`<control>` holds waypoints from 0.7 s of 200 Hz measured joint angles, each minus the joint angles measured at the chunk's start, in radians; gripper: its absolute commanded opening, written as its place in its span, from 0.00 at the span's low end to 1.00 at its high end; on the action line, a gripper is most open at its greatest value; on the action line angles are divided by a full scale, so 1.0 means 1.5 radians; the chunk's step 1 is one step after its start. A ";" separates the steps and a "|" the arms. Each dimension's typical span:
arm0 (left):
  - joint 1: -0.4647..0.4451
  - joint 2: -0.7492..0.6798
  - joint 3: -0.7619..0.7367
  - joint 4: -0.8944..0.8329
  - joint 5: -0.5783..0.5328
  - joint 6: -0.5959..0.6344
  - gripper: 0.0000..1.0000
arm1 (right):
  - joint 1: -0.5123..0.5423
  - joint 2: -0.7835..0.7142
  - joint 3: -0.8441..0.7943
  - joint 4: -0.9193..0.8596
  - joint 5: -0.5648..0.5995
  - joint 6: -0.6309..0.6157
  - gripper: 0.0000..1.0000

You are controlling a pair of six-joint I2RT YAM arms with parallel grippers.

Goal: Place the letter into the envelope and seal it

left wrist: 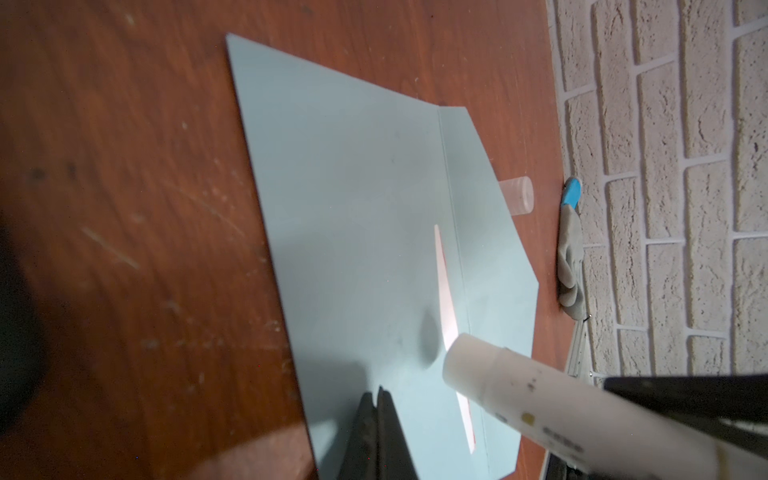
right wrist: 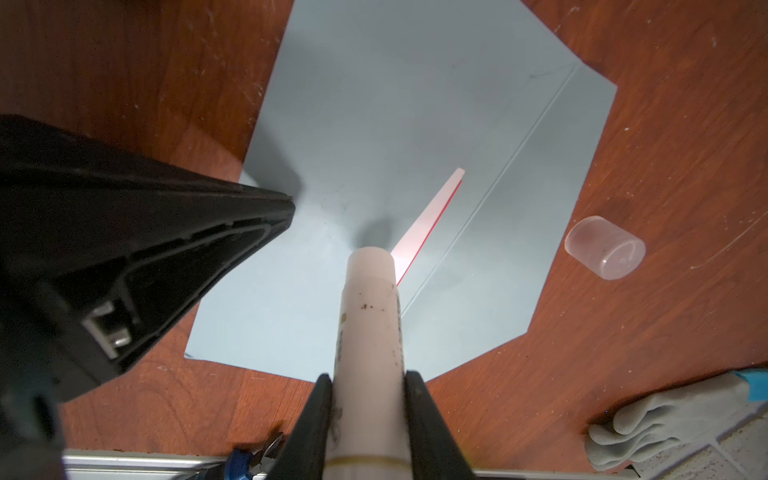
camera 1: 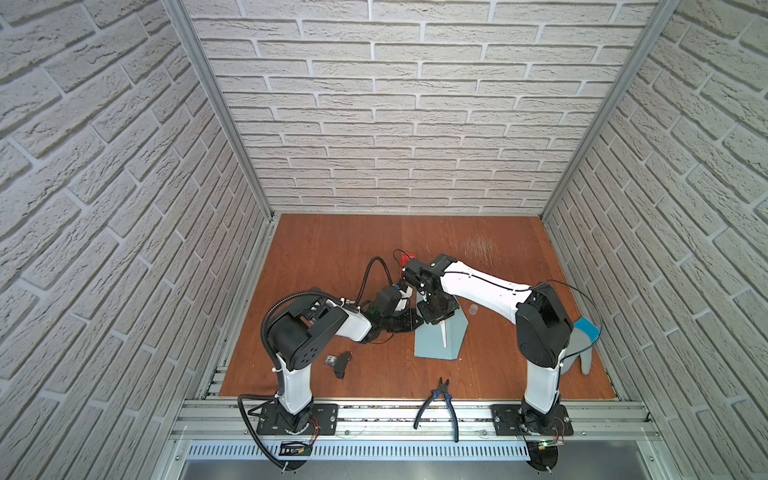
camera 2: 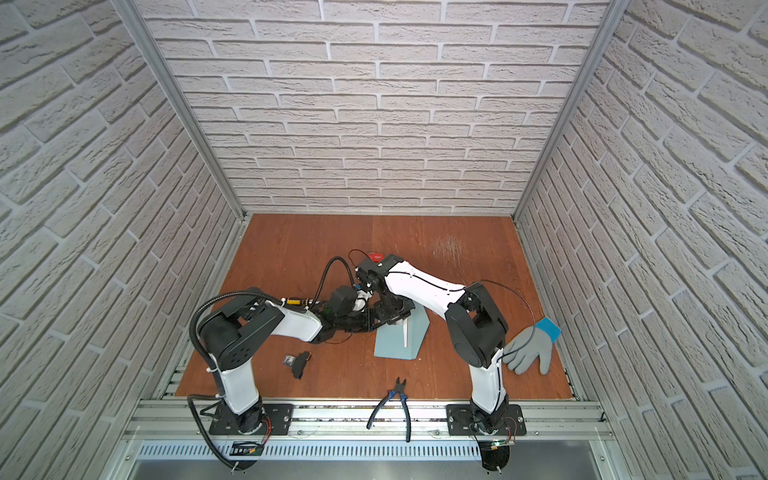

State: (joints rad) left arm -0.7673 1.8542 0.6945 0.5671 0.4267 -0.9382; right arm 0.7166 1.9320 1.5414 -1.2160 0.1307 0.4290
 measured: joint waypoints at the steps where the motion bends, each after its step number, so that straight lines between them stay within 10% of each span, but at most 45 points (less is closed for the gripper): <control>1: 0.000 0.000 0.000 0.000 0.000 0.000 0.00 | 0.000 0.000 0.000 0.000 0.000 0.000 0.05; 140: 0.001 0.003 0.009 -0.012 0.006 0.002 0.00 | -0.018 0.040 0.024 -0.010 -0.007 -0.012 0.05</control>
State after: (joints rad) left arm -0.7666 1.8587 0.7082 0.5491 0.4358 -0.9352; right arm 0.6903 1.9919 1.5776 -1.2312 0.1207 0.4110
